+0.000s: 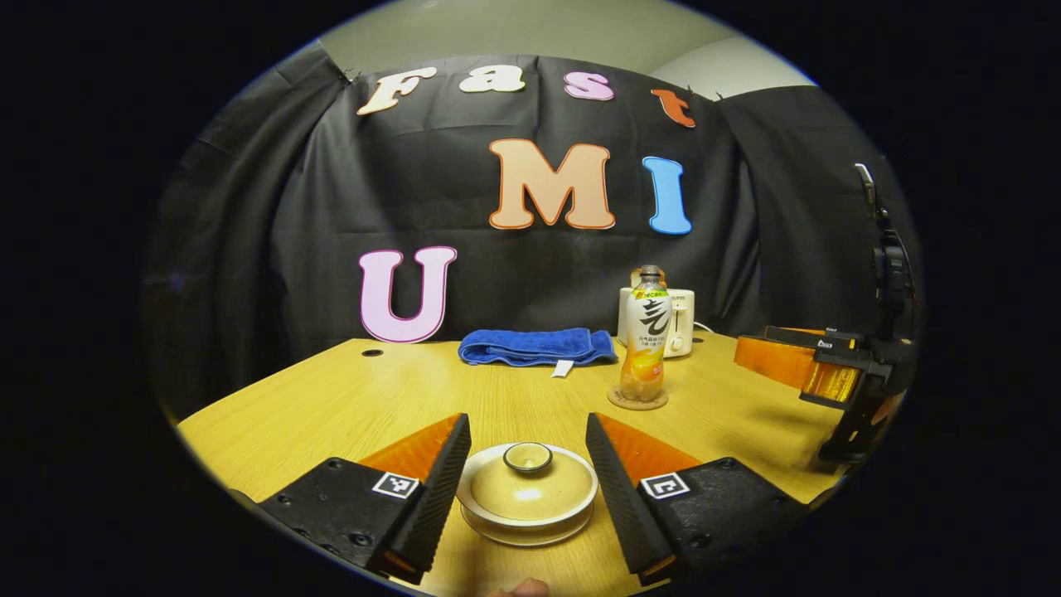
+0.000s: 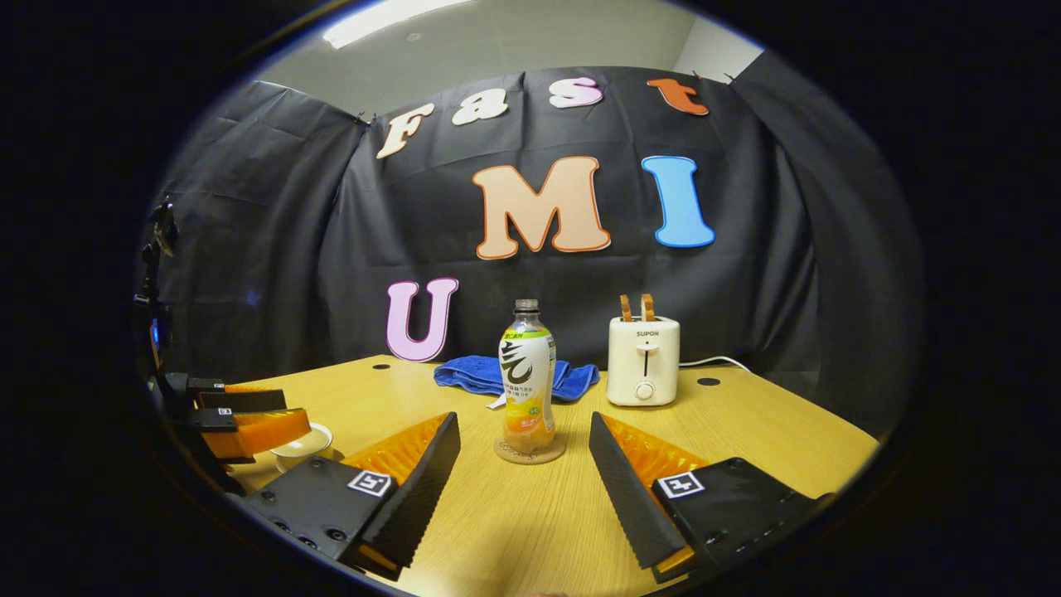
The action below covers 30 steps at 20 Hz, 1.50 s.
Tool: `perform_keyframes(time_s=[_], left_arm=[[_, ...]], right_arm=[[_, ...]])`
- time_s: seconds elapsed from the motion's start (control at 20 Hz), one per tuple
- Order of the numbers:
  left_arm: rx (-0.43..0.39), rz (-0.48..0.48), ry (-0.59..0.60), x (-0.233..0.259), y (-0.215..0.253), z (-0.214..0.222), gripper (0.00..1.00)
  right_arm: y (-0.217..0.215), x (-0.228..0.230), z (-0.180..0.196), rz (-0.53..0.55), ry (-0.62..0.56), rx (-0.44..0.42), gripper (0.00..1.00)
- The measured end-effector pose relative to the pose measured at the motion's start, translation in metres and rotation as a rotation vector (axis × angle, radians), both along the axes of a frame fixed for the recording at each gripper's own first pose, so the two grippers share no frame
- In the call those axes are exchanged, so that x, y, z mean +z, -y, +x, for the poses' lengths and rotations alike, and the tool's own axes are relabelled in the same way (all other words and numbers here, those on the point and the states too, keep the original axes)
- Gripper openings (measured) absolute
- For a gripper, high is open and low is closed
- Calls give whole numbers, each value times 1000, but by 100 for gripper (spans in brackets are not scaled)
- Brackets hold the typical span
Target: Open the teacup lid with one hand, grasp the water bottle and pour water into the teacup with the other hand; after pouring, place the water bottle on the coaster and then close the teacup lid.
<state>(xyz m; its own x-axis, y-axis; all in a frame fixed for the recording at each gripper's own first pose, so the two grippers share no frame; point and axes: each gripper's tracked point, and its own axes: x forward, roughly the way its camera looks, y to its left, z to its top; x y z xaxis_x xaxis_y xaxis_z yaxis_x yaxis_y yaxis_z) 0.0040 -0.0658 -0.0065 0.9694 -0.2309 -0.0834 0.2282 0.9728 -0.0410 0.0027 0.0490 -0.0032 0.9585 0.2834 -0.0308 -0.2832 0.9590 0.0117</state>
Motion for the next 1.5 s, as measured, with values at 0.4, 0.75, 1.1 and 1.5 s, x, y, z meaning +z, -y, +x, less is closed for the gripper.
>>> perform_keyframes(time_s=[0.4, 0.75, 1.1, 1.5], left_arm=[[21, -17, 32, 2, 4, -16, 89], [24, -22, 46, 2, 5, -20, 89], [60, 10, 69, 2, 2, -18, 89], [96, 12, 68, 3, -1, -16, 91]], right_arm=[[15, -17, -33, 34, -44, -78, 95], [27, -26, -38, 31, -44, -140, 95], [17, -16, -51, -12, 36, -143, 97], [20, -17, -48, -13, 23, -162, 98]])
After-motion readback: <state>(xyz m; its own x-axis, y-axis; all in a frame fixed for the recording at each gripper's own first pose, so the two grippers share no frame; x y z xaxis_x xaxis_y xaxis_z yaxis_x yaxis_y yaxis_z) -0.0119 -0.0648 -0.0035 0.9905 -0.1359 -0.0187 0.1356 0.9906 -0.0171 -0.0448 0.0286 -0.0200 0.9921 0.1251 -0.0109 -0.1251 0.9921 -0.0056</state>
